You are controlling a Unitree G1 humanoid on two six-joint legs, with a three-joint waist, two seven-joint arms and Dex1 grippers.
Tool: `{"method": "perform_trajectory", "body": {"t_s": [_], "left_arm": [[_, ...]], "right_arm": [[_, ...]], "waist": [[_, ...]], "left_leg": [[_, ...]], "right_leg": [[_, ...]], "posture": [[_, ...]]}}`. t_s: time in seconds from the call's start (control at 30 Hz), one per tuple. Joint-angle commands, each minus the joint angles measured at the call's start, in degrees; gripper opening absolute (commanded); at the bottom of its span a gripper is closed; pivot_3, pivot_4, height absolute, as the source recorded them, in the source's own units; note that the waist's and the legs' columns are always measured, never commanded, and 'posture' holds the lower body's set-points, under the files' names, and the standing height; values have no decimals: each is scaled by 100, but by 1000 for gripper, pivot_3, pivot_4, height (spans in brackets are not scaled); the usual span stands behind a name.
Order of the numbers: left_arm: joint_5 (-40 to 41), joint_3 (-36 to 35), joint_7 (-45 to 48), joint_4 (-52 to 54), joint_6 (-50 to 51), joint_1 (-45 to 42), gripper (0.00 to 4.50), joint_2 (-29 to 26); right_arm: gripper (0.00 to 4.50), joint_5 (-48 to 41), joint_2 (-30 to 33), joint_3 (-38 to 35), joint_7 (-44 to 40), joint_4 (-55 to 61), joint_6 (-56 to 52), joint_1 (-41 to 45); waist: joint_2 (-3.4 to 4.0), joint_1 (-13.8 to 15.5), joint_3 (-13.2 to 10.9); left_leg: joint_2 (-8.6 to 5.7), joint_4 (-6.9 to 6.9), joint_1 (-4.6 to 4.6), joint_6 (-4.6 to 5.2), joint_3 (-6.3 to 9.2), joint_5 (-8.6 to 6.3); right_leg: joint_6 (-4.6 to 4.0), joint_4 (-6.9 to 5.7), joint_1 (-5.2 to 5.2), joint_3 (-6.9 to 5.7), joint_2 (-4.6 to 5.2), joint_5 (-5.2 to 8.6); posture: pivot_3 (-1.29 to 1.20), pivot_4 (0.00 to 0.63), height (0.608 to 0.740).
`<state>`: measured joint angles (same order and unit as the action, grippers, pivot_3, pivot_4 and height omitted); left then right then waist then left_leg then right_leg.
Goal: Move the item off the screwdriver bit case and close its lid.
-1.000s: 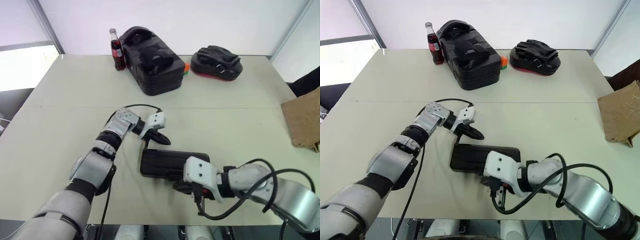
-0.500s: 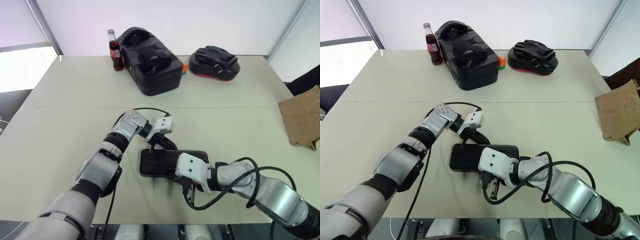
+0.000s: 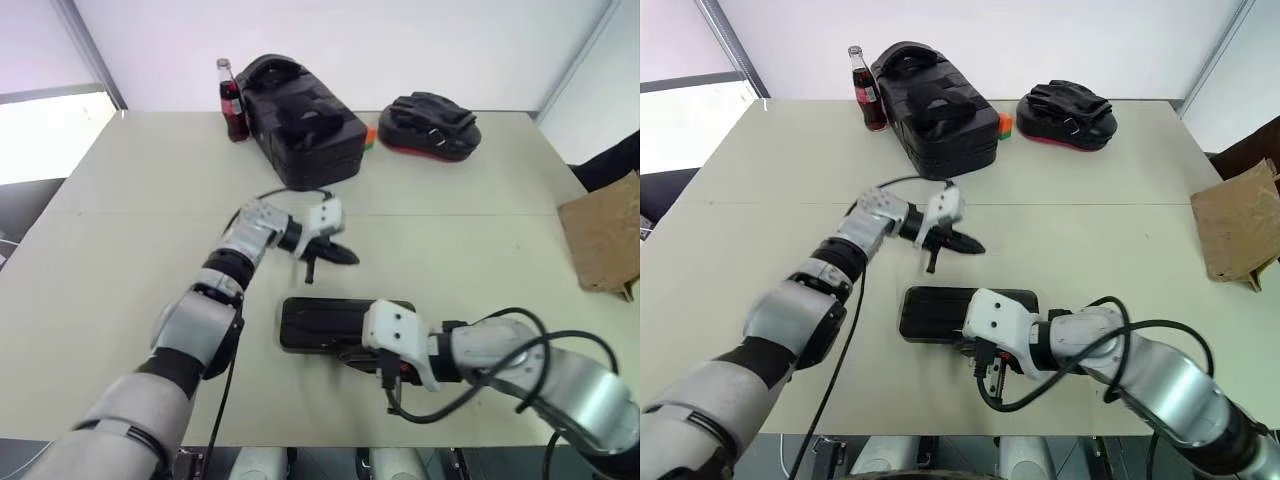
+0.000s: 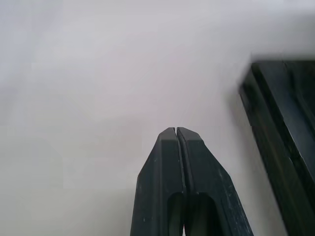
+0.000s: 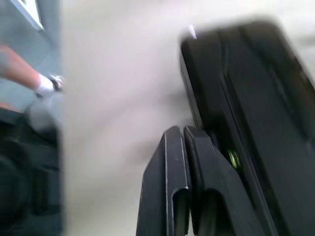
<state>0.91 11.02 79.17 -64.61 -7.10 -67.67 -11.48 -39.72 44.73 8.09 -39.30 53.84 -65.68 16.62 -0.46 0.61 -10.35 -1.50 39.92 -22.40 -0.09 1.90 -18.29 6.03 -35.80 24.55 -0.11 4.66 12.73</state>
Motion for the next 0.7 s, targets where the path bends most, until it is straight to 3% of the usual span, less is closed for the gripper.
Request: {"method": "perform_trajectory", "body": {"t_s": [0.03, 0.1, 0.17, 0.3, 0.5, 0.63, 0.7], "left_arm": [[577, -298, 800, 901, 862, 167, 0, -217], [871, -113, 1170, 1891, 1612, 585, 0, -435], [1299, 338, 1313, 3297, 2465, 1234, 0, -839], [1462, 934, 1333, 4871, 3030, 2157, 0, -1487], [1008, 1294, 1236, 5206, 2736, 2596, 0, -1697], [739, 1472, 1208, 5117, 2347, 2698, 0, -1783], [1010, 1289, 1155, 5174, 2667, 2632, 0, -1678]], "right_arm": [[77, -1145, -236, -1306, 211, -14, -277, 134], [77, -1083, -177, -1388, 430, -186, -349, 136], [77, -490, 45, -990, 659, -448, -206, 25], [77, 392, 360, -190, 747, -863, 367, -224], [77, 1008, 424, 466, 591, -1187, 926, -526], [77, 1131, 426, 495, 510, -1203, 1039, -594], [77, 1080, 481, 341, 441, -1089, 1024, -562]], "waist": [[0, -11, 0], [3, -20, 1], [5, -56, 2], [6, -111, 1], [5, -117, 1], [6, -128, 3], [7, -123, 4]], "left_leg": [[1, 0, 2, 1, -1, 0], [7, 0, 4, 1, -1, 0], [18, 0, 4, 1, -2, 0], [20, 0, 5, 0, -2, 0], [17, 9, 6, -1, -6, 0], [19, 8, 12, -1, -7, 0], [21, 9, 15, -1, -6, 0]], "right_leg": [[0, -3, 0, 0, 0, 0], [-1, -11, 0, 1, -1, 0], [-1, -14, 1, 4, 0, 1], [-2, -21, 5, 11, 0, 3], [-2, -22, 1, 11, 0, 3], [-2, -24, 0, 11, -6, 4], [-3, -24, -4, 10, -7, 4]], "posture": [[0, 150, 740], [0, 150, 740], [0, 150, 740], [0, 150, 740], [0, 150, 740], [0, 150, 740], [0, 150, 740]]}}
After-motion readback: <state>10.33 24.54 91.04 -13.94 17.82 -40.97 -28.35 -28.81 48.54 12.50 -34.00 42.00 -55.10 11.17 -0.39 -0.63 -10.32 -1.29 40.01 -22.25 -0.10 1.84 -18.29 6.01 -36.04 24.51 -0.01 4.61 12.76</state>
